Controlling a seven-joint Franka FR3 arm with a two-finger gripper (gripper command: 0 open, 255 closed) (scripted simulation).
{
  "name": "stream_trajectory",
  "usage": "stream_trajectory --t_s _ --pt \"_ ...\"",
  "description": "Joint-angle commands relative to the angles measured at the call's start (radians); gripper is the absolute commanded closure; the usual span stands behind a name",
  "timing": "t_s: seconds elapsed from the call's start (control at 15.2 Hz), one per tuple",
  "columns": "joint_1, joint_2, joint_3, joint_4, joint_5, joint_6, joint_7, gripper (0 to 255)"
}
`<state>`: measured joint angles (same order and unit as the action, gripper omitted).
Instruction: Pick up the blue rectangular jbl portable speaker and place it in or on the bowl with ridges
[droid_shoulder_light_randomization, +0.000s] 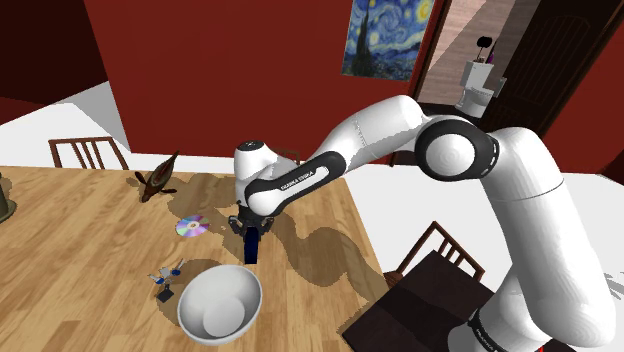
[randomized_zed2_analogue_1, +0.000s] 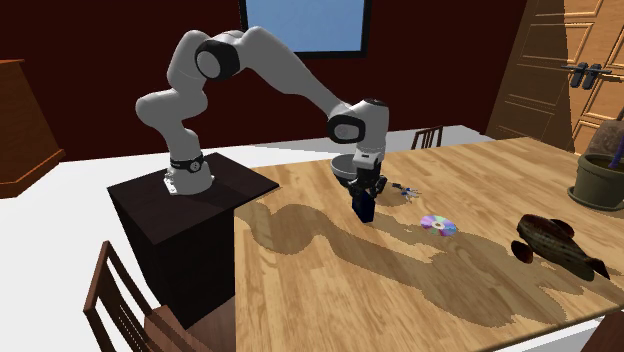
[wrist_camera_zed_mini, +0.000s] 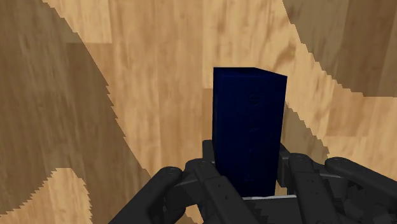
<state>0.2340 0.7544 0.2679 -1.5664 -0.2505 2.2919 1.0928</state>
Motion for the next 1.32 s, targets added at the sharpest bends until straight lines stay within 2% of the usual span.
stream_trajectory --t_s 0.0,0.2,1.25 --pt "0.0 0.0 0.0 0.0 0.0 0.0 0.0 255" --pt "0.0 0.0 0.0 0.0 0.0 0.0 0.0 255" --pt "-0.018 -0.126 0.029 0.017 0.037 -0.142 -0.022 255"
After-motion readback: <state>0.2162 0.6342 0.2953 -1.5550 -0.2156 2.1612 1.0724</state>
